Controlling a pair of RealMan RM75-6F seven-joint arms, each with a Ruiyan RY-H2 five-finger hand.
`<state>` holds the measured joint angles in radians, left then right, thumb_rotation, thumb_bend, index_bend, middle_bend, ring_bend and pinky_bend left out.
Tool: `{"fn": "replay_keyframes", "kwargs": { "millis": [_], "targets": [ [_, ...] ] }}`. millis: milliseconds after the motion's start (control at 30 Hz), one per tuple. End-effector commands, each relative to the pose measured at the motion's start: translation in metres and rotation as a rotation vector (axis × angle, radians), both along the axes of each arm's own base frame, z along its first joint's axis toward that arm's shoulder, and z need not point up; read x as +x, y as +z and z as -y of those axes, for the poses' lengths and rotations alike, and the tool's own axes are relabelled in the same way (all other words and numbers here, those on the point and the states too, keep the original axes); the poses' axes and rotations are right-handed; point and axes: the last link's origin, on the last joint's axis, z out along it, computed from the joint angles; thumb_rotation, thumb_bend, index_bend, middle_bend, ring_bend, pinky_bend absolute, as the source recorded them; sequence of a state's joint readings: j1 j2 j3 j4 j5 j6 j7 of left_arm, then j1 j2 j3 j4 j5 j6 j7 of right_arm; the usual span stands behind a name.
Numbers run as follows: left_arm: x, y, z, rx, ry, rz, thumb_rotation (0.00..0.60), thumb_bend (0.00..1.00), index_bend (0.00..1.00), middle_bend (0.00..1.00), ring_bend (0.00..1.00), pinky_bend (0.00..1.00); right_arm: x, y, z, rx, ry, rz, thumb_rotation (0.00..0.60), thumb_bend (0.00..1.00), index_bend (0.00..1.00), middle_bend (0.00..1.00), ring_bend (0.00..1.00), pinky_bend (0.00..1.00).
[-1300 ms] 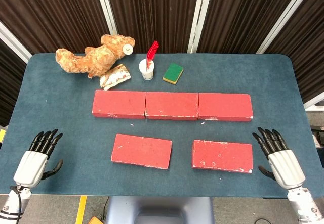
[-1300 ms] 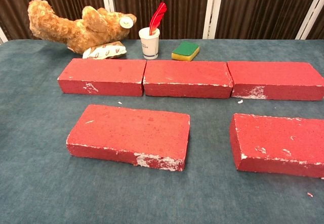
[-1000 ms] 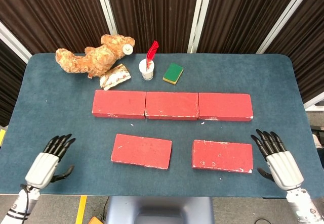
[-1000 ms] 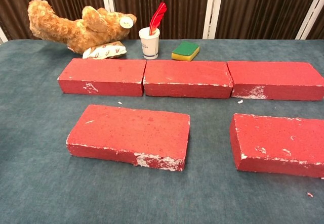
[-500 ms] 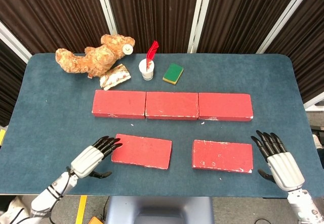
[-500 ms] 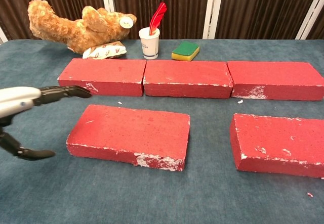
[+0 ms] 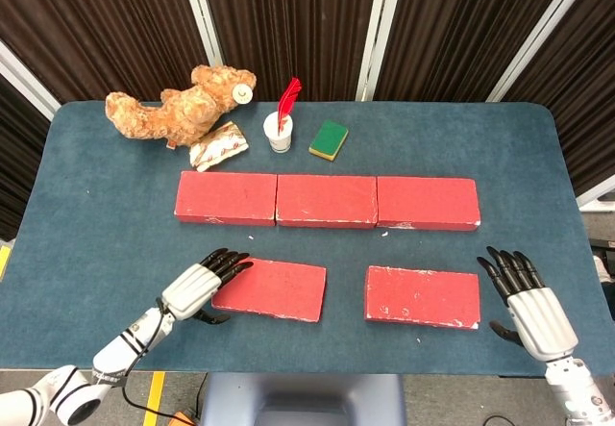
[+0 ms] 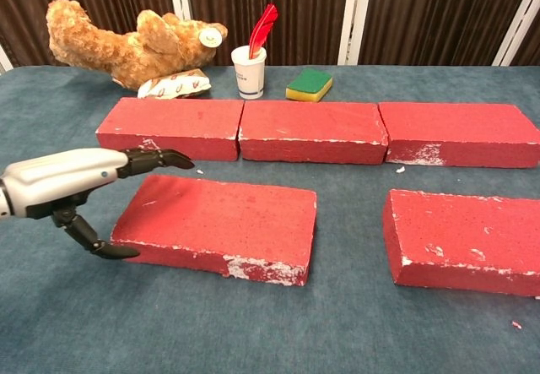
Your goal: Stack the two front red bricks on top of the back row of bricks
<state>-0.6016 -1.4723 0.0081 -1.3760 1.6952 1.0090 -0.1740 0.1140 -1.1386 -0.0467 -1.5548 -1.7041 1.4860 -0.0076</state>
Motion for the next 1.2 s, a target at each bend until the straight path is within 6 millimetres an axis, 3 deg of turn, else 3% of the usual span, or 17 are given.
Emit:
{"fn": "replay_keyframes", "kwargs": {
  "millis": [33,800,1033,1100,1200],
  "targets": [
    [0.005,-0.004,-0.003,-0.013,-0.007,-0.005,0.6,0.2,0.0,0.0,0.0,0.0,0.0,0.0,0.001,0.001,-0.003,-0.001,0.6,0.12,0.0,0.0,0.0,0.0],
    [0.019,-0.019,-0.025,-0.069,0.008,-0.1,0.6,0.21,0.0,0.0,0.0,0.0,-0.001,0.006,0.002,-0.011,-0.012,0.018,0.6,0.12,0.0,0.0,0.0,0.0],
    [0.02,-0.019,-0.03,-0.072,0.016,-0.119,0.6,0.22,0.0,0.0,0.0,0.06,-0.001,0.007,0.002,-0.011,-0.013,0.017,0.6,0.12,0.0,0.0,0.0,0.0],
    [0.02,-0.018,-0.032,-0.075,0.023,-0.126,0.6,0.23,0.0,0.01,0.03,0.09,-0.001,0.006,0.002,-0.008,-0.013,0.017,0.6,0.12,0.0,0.0,0.0,0.0],
    [0.019,-0.018,-0.034,-0.077,0.036,-0.13,0.6,0.23,0.0,0.15,0.16,0.18,-0.001,0.006,0.002,-0.006,-0.013,0.015,0.6,0.12,0.0,0.0,0.0,0.0]
  ]
}}
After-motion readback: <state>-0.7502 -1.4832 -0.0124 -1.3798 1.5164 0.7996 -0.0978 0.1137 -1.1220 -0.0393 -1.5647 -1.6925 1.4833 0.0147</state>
